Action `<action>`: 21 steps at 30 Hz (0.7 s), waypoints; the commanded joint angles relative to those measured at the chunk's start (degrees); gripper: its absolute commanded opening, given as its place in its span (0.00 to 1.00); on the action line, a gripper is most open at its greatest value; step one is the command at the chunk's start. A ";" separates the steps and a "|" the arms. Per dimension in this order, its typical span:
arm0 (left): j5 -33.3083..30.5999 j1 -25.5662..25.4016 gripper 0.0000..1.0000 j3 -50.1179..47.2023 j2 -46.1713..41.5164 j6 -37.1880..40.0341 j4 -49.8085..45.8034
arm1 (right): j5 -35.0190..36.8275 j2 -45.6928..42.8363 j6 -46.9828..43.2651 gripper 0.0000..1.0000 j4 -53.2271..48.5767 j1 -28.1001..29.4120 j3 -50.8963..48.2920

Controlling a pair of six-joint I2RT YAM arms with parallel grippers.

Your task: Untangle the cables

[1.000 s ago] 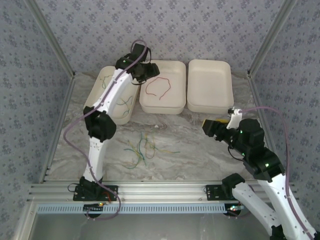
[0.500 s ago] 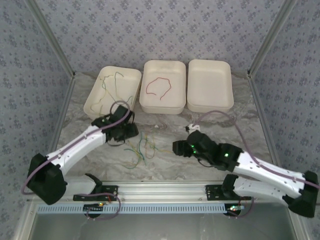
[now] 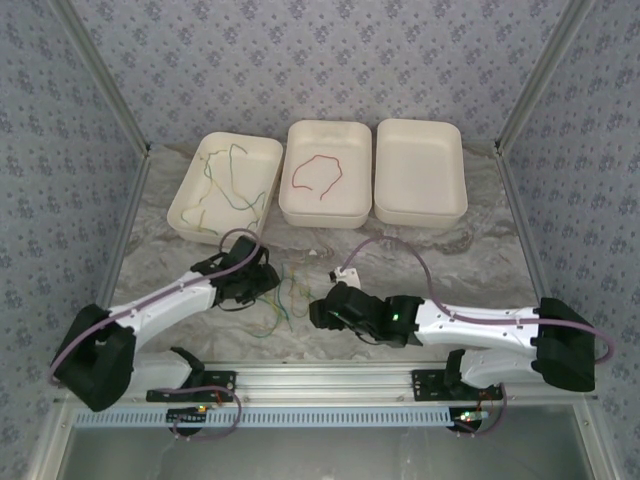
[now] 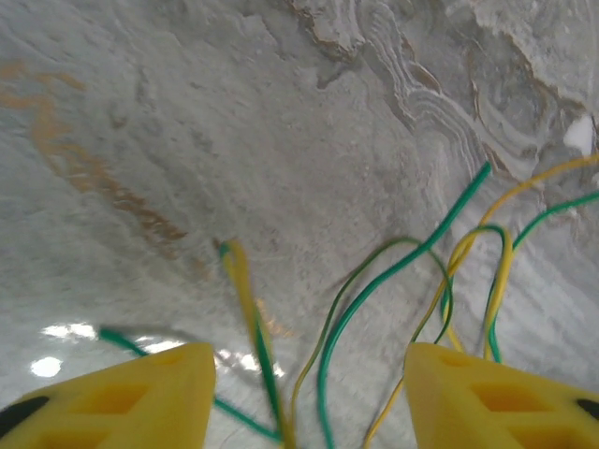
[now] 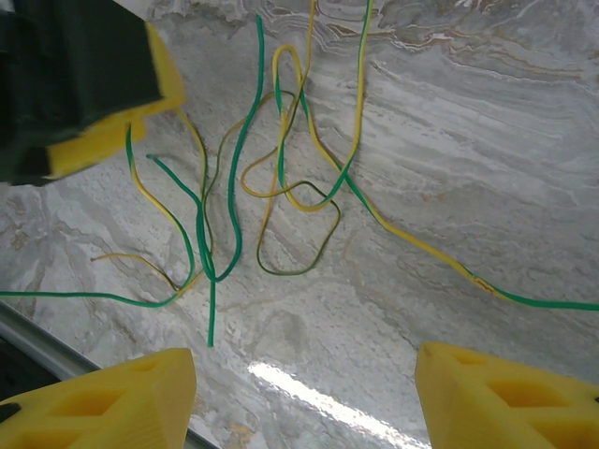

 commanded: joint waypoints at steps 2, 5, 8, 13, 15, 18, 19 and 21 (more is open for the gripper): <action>2.35 -0.68 0.17 -0.91 2.03 -2.31 6.83 | 2.66 -0.18 2.38 0.65 1.51 0.34 -1.06; 2.05 -0.62 0.00 -0.40 0.36 -2.12 8.46 | 2.96 -0.83 2.56 0.65 1.98 0.32 -1.83; 2.84 -0.71 0.00 1.71 -2.05 -0.81 11.73 | 3.69 -1.35 2.16 0.65 1.49 0.06 -1.88; 5.65 -0.29 0.00 8.97 -2.30 3.56 10.63 | 1.38 -3.84 0.68 0.65 3.88 -5.50 -3.00; 7.70 0.40 0.00 10.78 -1.60 4.03 10.70 | -4.05 -3.83 0.14 0.63 8.81 -9.49 -3.95; 9.92 2.09 0.00 12.18 -0.85 3.81 10.78 | -10.90 -1.36 -1.00 0.61 13.60 -13.02 -2.84; 11.09 2.74 0.00 11.89 -0.85 3.39 11.83 | -12.43 -0.41 -1.17 0.60 14.87 -13.53 -2.48; 13.66 3.83 0.00 11.22 -1.10 2.52 14.85 | -13.56 0.62 -0.28 0.58 17.32 -14.26 -2.36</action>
